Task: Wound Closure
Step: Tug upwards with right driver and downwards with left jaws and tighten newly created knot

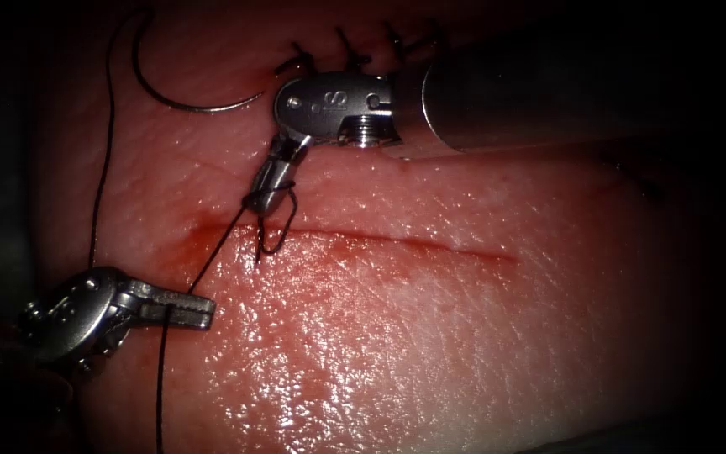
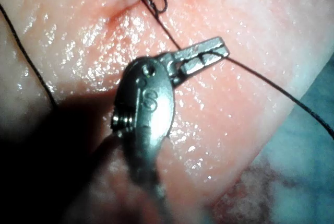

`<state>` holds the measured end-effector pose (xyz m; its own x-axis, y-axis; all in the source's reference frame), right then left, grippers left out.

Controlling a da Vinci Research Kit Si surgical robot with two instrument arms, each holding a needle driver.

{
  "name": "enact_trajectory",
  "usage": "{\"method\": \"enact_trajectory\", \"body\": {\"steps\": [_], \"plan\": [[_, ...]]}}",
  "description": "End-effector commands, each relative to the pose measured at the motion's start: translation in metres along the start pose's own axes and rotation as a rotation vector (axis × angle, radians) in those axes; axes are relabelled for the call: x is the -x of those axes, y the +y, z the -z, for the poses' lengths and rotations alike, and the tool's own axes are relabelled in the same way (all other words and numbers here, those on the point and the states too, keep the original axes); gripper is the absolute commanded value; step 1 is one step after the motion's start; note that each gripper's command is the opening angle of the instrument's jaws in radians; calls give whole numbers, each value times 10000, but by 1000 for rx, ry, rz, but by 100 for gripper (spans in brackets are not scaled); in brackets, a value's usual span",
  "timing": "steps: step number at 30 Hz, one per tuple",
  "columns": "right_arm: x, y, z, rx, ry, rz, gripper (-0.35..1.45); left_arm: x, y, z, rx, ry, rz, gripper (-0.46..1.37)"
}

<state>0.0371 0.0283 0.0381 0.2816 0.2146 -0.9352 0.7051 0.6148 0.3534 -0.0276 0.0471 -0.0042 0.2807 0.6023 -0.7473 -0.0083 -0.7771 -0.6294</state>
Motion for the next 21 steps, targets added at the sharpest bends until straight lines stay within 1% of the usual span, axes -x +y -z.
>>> {"method": "enact_trajectory", "body": {"steps": [1,4,10,18,21], "plan": [[-1,1,2,19,1,-2,-35,-2,4,0,10,0,4,-35],[-3,3,5,34,2,1,-35,-2,10,-1,18,-1,3,-35],[-4,5,9,36,2,11,-35,-3,16,-2,25,-1,4,-35],[2,14,23,116,-9,-9,-35,0,32,-5,32,-4,24,-35],[4,17,26,139,-7,-23,-35,3,41,-7,50,-5,48,-35]]}}
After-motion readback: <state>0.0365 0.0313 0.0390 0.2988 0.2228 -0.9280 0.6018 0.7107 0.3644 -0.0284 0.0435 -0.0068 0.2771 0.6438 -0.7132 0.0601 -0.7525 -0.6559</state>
